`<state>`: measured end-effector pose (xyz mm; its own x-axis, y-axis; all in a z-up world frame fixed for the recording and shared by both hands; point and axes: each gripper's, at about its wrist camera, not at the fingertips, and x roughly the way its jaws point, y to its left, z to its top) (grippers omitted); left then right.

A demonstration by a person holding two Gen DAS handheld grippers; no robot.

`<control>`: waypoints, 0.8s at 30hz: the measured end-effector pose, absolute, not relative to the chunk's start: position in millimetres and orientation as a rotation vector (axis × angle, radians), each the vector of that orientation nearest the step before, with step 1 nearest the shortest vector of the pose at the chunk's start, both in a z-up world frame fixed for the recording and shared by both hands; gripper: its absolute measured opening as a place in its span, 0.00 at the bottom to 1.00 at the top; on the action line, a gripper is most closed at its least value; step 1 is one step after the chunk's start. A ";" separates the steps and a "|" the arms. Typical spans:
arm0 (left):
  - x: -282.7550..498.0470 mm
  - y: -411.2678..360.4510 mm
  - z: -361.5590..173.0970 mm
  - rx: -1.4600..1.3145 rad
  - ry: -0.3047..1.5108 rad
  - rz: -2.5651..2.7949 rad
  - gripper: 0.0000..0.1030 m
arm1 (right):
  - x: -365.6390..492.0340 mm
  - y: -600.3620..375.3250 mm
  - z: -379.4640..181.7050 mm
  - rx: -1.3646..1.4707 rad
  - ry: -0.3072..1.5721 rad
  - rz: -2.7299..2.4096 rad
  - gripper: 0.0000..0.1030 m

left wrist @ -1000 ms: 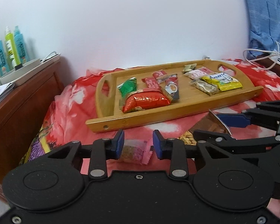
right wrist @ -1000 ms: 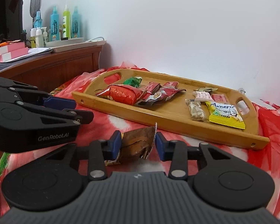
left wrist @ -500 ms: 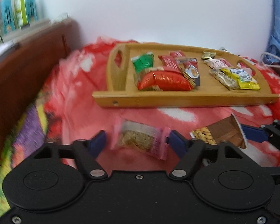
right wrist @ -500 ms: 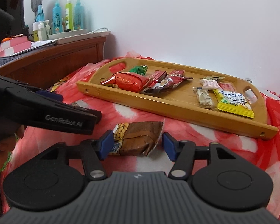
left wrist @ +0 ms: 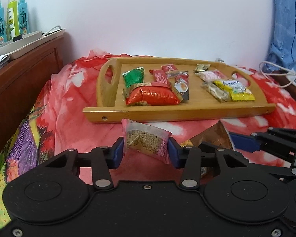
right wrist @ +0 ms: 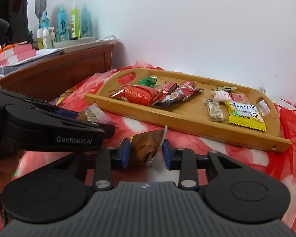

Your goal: Organize snacks

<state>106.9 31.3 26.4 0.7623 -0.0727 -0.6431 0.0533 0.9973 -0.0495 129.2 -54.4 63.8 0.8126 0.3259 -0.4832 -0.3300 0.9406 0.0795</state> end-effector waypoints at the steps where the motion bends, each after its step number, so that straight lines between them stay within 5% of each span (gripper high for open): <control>1: 106.7 31.9 27.5 -0.035 0.700 -0.065 0.43 | 129.7 -55.5 65.4 -0.001 0.514 0.352 0.31; 24: 97.1 28.8 45.3 -0.040 0.664 -0.069 0.41 | 132.2 -92.6 92.8 0.116 0.450 0.265 0.18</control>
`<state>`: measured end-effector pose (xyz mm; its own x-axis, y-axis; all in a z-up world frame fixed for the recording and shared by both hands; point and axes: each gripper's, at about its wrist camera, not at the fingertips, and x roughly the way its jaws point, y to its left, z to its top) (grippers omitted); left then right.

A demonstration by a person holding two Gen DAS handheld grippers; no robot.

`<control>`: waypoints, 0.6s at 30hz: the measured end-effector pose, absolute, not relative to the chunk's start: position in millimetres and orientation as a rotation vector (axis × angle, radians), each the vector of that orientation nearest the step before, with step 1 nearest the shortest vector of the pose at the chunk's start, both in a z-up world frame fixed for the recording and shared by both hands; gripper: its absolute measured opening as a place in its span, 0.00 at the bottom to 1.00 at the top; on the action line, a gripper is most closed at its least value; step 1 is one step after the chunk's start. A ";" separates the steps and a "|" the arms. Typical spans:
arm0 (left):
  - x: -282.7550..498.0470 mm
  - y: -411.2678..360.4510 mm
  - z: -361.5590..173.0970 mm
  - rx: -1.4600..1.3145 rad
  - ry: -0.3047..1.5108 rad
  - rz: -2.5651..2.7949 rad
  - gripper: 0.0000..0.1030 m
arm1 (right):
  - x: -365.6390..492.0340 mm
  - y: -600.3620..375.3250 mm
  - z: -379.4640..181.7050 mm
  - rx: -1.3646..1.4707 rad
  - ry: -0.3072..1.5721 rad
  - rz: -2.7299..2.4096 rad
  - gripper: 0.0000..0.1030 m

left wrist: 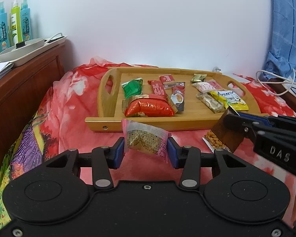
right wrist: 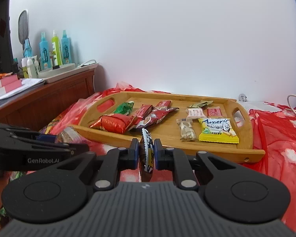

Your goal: Organize snacks

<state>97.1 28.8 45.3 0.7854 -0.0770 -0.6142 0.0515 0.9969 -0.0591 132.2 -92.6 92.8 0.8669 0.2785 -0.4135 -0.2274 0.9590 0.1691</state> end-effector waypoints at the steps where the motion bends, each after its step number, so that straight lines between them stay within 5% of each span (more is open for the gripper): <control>1: 96.9 27.9 46.2 -0.041 0.662 -0.072 0.41 | 132.7 -94.8 94.1 0.134 0.451 0.270 0.17; 18: 100.0 23.9 80.4 -0.071 0.663 -0.035 0.41 | 134.8 -135.3 134.8 0.327 0.373 0.229 0.17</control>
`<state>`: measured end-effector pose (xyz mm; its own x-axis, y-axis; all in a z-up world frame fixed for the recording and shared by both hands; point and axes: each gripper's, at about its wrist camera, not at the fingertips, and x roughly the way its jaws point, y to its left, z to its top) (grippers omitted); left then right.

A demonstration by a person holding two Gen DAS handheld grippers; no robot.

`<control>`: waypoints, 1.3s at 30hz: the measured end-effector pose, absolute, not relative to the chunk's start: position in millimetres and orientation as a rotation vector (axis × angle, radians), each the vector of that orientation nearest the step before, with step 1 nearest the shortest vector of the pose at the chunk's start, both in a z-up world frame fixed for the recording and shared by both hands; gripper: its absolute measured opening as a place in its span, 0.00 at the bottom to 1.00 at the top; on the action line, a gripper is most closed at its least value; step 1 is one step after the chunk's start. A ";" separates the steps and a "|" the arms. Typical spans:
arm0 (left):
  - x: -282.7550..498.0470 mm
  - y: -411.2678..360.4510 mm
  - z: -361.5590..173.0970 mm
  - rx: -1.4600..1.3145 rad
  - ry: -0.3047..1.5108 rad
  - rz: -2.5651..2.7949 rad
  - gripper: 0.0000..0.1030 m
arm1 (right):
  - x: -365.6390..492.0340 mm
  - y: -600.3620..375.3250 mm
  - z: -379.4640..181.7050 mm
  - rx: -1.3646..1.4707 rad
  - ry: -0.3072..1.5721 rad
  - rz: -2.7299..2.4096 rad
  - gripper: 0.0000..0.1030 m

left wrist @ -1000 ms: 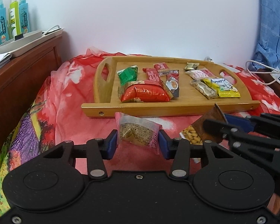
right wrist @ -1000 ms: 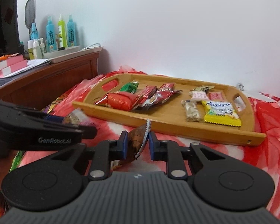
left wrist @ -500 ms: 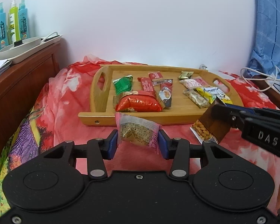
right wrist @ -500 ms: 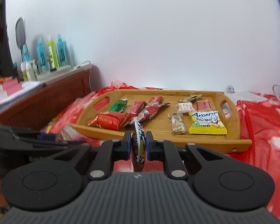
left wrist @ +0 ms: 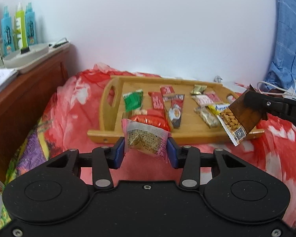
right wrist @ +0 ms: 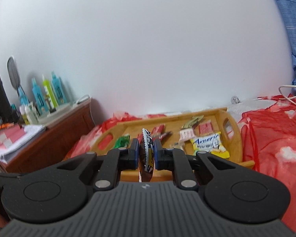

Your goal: Organize snacks

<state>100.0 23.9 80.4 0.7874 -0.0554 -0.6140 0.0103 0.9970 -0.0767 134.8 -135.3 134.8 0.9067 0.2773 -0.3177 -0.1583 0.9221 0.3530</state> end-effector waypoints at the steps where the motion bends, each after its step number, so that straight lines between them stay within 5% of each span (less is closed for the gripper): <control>1: 101.0 23.6 83.9 -0.074 0.661 -0.037 0.41 | 135.3 -137.1 137.6 0.333 0.368 0.228 0.17; 18: 150.1 5.7 112.3 -0.109 0.653 -0.067 0.41 | 177.5 -162.7 137.0 0.428 0.395 0.196 0.11; 21: 144.1 2.7 103.1 -0.103 0.676 -0.079 0.41 | 170.5 -169.1 121.0 0.434 0.504 0.200 0.26; 23: 138.4 1.5 94.6 -0.100 0.699 -0.089 0.41 | 162.3 -167.4 112.6 0.355 0.583 0.191 0.49; 28: 125.0 -0.4 75.7 -0.076 0.725 -0.100 0.41 | 144.6 -171.0 98.7 0.298 0.649 0.166 0.76; 39: 115.9 3.5 61.7 -0.032 0.726 -0.104 0.41 | 168.0 -124.7 71.1 -0.004 0.695 0.236 0.79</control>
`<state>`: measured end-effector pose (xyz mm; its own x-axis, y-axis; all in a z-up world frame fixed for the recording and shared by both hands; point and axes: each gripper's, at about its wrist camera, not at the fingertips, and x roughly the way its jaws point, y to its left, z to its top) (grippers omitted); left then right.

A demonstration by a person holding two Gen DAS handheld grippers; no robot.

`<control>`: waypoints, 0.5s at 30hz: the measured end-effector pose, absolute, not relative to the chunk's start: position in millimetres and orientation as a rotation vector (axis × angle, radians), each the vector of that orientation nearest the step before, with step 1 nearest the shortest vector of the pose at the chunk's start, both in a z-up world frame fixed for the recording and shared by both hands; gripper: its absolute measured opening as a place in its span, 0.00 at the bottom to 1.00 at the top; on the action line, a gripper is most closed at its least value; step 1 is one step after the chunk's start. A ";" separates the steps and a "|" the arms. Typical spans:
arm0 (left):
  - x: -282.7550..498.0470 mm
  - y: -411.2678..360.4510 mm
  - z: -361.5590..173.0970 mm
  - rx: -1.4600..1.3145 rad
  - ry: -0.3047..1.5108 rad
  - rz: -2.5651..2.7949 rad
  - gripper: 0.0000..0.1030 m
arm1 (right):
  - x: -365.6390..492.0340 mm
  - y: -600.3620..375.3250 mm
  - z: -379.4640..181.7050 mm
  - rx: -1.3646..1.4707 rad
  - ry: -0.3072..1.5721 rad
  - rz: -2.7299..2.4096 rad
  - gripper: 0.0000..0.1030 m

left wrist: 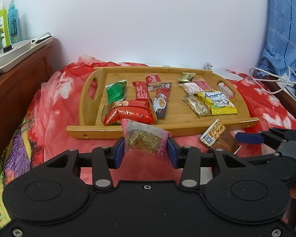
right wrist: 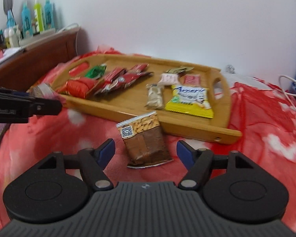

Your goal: Organize snacks

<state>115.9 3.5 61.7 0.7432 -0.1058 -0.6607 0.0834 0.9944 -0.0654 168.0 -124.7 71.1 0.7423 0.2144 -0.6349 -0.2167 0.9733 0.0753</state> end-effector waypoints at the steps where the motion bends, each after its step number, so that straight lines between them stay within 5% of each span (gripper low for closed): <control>1: 115.8 3.6 61.6 -0.031 0.723 -0.107 0.41 | 170.0 -124.1 69.1 -0.003 0.697 0.239 0.79; 3: 115.5 2.6 60.8 -0.025 0.719 -0.115 0.41 | 171.7 -122.0 66.6 -0.001 0.699 0.238 0.76; 5: 115.4 0.4 59.8 -0.014 0.714 -0.119 0.41 | 172.6 -120.0 63.8 -0.001 0.712 0.237 0.52; 6: 115.2 -0.7 59.4 -0.009 0.711 -0.120 0.41 | 171.2 -118.6 63.3 -0.006 0.709 0.235 0.47; 15: 114.8 -2.7 58.6 -0.021 0.705 -0.125 0.41 | 155.2 -112.2 77.2 -0.007 0.649 0.239 0.45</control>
<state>114.8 -2.7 58.6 0.7546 -0.1216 -0.6448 0.1077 0.9923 -0.0610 155.2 -112.2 77.2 0.7701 0.2179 -0.5996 -0.2226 0.9726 0.0676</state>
